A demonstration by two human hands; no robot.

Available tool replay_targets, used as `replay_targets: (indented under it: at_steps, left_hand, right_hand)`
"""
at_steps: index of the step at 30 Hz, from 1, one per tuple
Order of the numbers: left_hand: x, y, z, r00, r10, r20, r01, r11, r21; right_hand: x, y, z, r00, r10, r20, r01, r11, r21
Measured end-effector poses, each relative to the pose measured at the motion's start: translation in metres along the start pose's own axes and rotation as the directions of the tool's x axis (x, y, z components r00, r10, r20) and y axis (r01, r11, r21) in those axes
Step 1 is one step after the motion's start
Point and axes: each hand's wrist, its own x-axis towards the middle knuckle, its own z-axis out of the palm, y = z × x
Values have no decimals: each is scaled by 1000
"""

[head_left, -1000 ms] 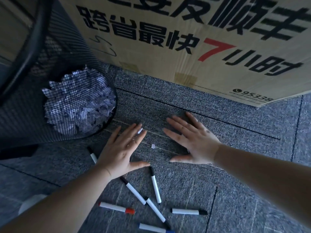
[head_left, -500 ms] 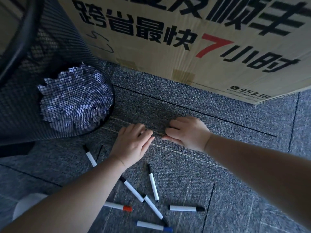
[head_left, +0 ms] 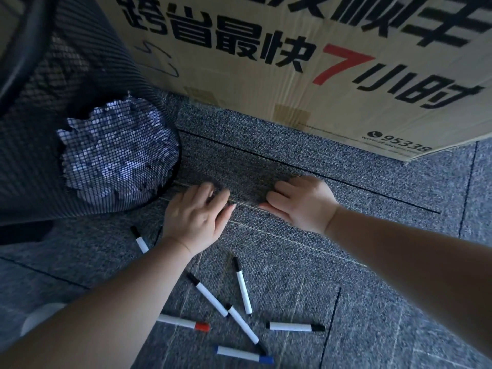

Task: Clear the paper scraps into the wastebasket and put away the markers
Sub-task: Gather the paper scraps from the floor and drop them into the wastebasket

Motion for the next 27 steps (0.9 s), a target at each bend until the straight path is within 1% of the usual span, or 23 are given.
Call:
replay_targets:
  at_steps: [4,7,13,16,18,20,22,25,27]
  left_hand:
    - [9,-10,-1,983,149,107,-148,989,-19]
    - [14,-14,-4,968,202,145,-204,979,-5]
    - [21,-19,-3,965,215,154,-214,977,-19]
    - [24,-23,-2,955,239,177,-232,971,-61]
    - [26,-25,-5,951,249,186,-236,968,-88]
    - [24,-26,-9,950,244,195,-223,967,-126]
    - [22,-27,-14,956,217,198,-186,968,-166]
    - [22,-27,-25,969,162,186,-123,971,-203]
    - [26,-27,-35,975,110,192,-68,974,-216]
  right_hand:
    - [2,2,1,998,21,62,-22,1000,17]
    - [6,1,0,994,41,99,-42,999,9]
    - [11,2,-4,987,76,140,-75,997,-12]
    - [14,3,-6,985,76,156,-75,997,-11]
    - [16,4,-8,977,78,197,-84,996,20]
    - [20,4,-11,963,141,230,-156,987,47]
    - [26,8,-20,933,281,227,-303,951,69]
    - [26,22,-38,836,494,239,-535,830,154]
    - [17,31,-49,788,574,221,-611,770,181]
